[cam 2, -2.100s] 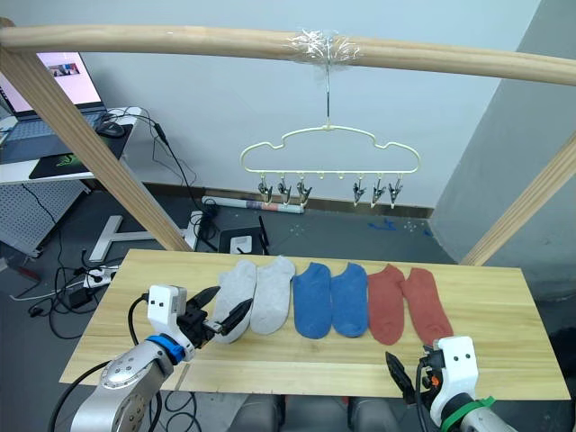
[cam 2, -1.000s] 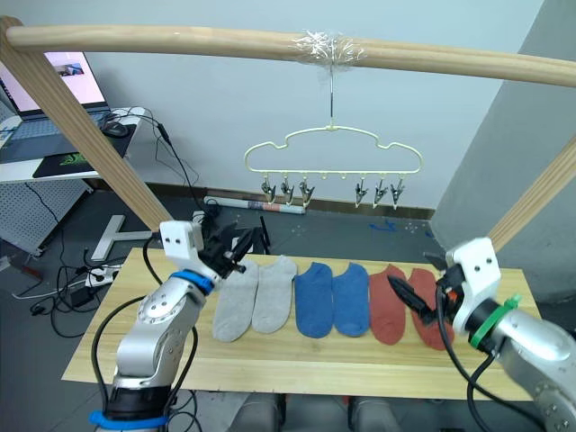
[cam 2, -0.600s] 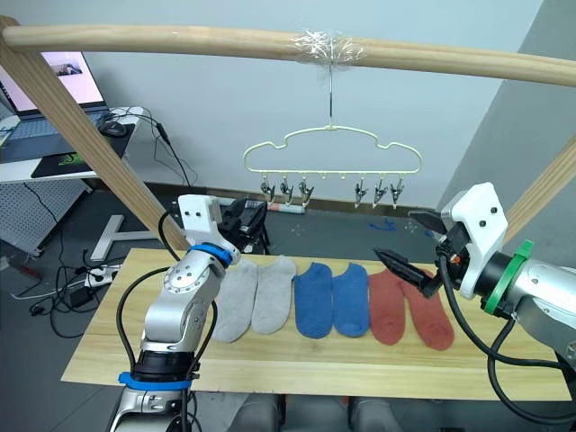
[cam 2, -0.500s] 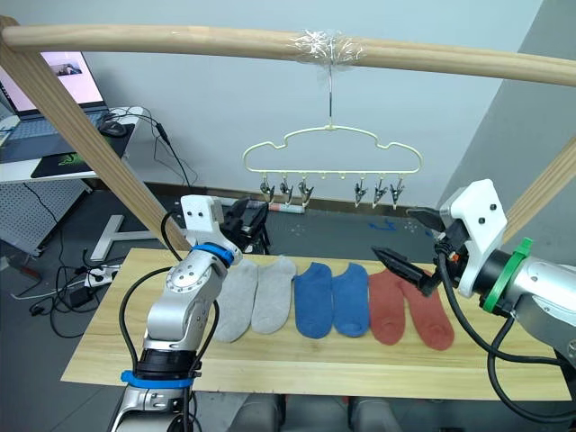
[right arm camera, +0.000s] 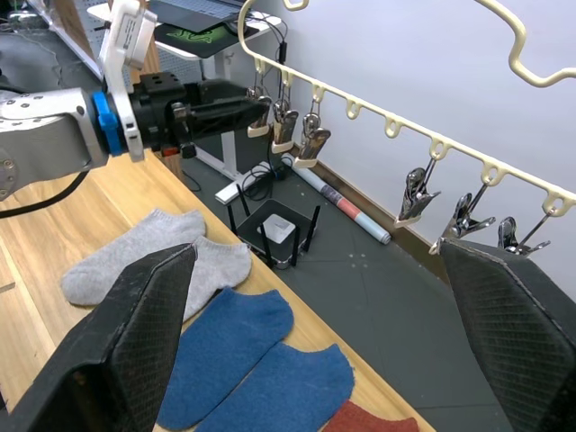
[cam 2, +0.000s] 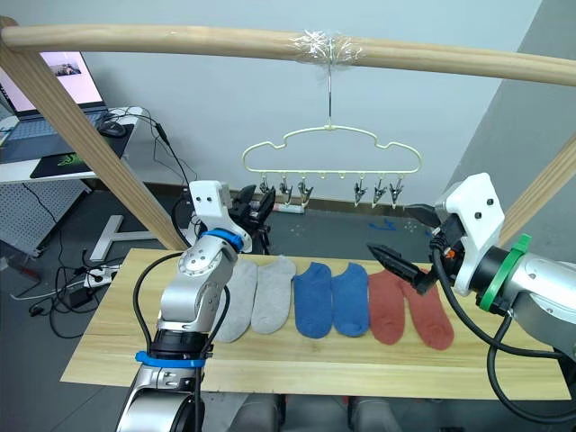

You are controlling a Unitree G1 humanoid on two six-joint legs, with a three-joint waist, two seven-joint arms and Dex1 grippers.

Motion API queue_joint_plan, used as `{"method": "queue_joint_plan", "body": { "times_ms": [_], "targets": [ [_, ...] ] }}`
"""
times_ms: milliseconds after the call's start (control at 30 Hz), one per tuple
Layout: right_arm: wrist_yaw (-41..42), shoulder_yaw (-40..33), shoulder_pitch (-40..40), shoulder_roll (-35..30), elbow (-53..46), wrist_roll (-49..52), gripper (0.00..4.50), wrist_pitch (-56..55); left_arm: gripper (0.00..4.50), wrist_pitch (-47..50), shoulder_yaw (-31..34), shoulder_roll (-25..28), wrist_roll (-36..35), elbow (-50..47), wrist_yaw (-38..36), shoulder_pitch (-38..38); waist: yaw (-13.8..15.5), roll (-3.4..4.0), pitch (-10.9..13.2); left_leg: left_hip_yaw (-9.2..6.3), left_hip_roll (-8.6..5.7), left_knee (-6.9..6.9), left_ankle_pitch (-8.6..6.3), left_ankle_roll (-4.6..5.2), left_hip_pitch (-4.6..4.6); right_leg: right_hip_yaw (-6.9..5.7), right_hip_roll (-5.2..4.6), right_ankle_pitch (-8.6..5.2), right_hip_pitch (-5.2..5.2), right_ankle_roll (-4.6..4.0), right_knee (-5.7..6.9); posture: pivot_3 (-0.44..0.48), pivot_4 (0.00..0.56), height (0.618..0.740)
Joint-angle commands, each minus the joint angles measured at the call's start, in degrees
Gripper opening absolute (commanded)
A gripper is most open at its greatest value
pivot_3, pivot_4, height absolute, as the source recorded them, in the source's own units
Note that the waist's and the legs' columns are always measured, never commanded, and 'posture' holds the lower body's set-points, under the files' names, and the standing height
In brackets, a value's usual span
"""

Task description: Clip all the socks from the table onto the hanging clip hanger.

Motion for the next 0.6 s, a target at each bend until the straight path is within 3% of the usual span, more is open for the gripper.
{"method": "queue_joint_plan", "body": {
  "times_ms": [33,600],
  "targets": [
    [-1.64,-0.80,0.14,-0.87,-1.83,1.66,4.50,-1.56,2.19,-1.84,0.68,-0.40,0.28,0.04,0.63,-2.14,-0.11,0.00,0.00,0.00,0.00,0.00,0.00,0.00,0.00,0.00,0.00,0.00,0.00,0.00,0.00,-0.007,0.207,0.740],
    [-6.36,-1.11,3.09,-2.38,-3.37,5.50,4.50,-3.65,2.19,-1.93,0.41,-1.10,-0.03,1.80,0.14,-3.34,-1.04,-0.03,0.13,0.00,0.00,-0.01,0.00,0.00,-0.02,0.00,0.00,-0.01,-0.01,0.01,-0.02,-0.029,0.221,0.740]
  ]
}}
